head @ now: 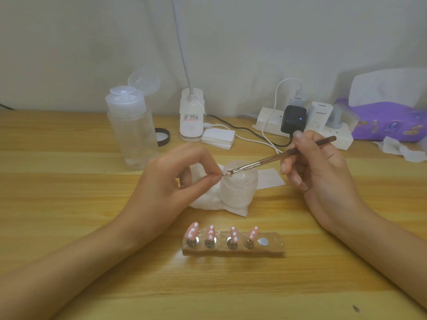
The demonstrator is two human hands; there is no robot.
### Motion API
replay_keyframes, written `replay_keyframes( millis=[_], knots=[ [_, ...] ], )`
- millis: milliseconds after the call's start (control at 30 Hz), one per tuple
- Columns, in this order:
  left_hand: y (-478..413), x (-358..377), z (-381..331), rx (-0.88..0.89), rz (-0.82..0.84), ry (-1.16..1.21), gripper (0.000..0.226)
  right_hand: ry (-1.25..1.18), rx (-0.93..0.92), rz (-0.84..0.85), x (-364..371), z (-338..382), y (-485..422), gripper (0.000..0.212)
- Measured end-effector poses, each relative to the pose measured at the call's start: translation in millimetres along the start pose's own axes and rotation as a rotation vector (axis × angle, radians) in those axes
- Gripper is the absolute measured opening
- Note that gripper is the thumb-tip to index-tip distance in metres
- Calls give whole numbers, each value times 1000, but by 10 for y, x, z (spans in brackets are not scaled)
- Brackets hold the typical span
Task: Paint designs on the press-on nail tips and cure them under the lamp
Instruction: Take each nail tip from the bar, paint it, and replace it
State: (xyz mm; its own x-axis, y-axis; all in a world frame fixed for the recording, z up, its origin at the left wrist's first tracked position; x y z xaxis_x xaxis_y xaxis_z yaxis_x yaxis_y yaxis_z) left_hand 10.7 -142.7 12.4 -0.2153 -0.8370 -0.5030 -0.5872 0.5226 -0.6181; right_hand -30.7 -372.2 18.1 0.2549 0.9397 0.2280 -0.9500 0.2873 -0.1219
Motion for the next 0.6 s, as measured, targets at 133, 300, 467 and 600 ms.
replay_keyframes(
  millis=[133, 300, 467, 600],
  knots=[
    [-4, 3, -10, 12, 7, -19, 4, -23, -21, 1, -15, 11, 3, 24],
    [-7, 2, -18, 21, 5, -53, 4, 7, -19, 7, -5, 4, 3, 25],
    [-9, 0, -17, 29, 9, -66, 4, -24, -36, 22, -7, 14, 7, 24],
    [-6, -1, -15, 32, 7, -69, 4, 20, -16, -5, -1, 5, 1, 25]
  ],
)
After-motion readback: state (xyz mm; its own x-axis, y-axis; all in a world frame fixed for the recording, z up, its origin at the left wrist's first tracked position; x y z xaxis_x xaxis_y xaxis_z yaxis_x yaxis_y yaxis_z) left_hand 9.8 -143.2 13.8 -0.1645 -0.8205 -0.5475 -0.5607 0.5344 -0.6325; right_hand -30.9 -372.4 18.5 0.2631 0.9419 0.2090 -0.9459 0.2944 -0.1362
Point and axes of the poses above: each hand's wrist, its own y-axis away from the middle knuckle, its own x-axis out of the palm, z = x × y, the point moved 1 cm from there along -y, towards the middle knuckle, and after that the axes turned 7 degrees about x, right-handed, at the moved point
